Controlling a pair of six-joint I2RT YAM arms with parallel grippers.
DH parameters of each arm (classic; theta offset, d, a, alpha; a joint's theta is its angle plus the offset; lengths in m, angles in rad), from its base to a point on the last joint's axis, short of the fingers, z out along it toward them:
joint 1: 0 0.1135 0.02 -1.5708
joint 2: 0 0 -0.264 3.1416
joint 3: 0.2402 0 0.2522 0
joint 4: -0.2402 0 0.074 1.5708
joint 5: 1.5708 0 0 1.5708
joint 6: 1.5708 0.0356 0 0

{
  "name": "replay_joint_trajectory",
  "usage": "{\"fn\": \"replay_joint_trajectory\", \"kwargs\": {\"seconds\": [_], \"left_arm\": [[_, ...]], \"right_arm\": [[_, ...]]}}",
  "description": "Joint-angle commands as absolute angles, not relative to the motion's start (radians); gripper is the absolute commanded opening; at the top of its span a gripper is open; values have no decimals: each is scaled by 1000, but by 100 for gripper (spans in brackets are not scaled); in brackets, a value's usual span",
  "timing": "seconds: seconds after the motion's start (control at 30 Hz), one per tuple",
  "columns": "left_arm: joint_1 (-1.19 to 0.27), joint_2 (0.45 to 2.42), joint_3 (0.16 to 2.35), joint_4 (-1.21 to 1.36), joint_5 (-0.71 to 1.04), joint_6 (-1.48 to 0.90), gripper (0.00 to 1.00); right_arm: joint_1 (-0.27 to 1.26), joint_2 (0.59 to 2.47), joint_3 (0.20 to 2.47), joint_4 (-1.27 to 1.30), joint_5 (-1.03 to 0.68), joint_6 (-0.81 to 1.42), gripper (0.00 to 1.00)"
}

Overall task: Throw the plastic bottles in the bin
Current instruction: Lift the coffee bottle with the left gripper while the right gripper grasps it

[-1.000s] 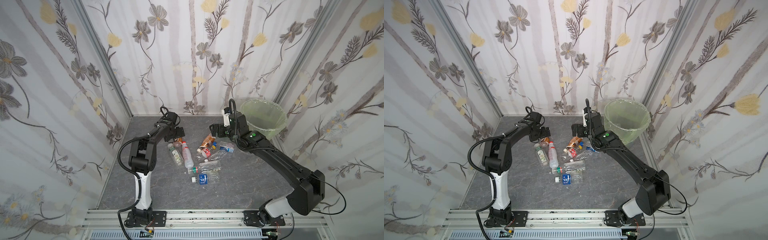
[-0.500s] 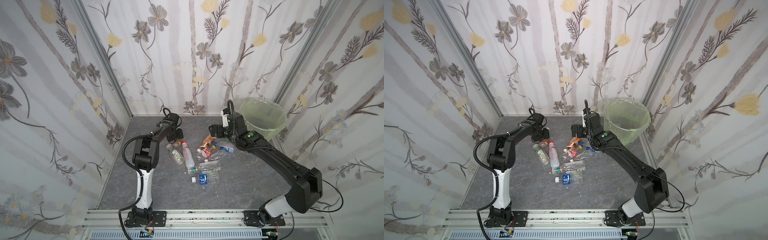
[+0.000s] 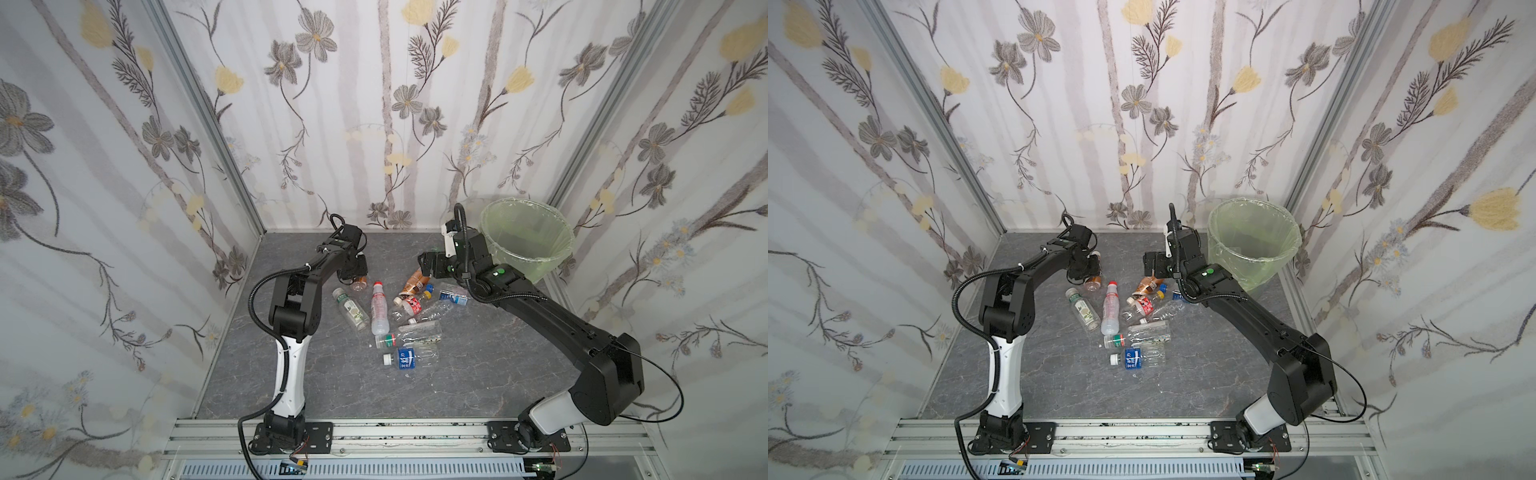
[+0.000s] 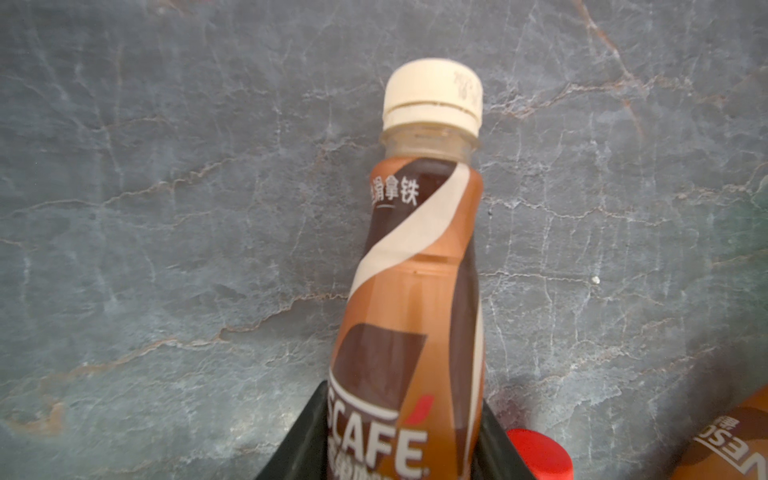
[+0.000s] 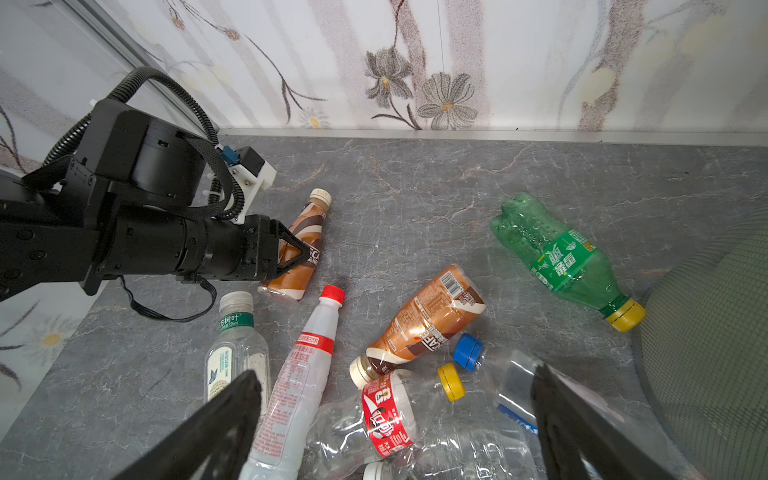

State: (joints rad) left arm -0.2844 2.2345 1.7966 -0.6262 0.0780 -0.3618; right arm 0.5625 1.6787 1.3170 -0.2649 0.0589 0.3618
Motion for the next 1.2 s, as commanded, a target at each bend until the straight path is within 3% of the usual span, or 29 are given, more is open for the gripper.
{"fn": "replay_joint_trajectory", "kwargs": {"seconds": [0.0,0.53,0.73,1.17], "left_arm": [[-285,2231,1819,-638,62,-341,39],[-292,2091,1858,-543,163,-330,39],[-337,1952,1726,-364,251,-316,39],[-436,1716,1438,-15,368,-357,40]], "right_arm": [[564,1674,1321,-229,63,360,100],[530,1663,1389,-201,18,385,100],[472,1693,1453,-157,-115,460,100],[463,1764,1473,-64,-211,558,100]]}}
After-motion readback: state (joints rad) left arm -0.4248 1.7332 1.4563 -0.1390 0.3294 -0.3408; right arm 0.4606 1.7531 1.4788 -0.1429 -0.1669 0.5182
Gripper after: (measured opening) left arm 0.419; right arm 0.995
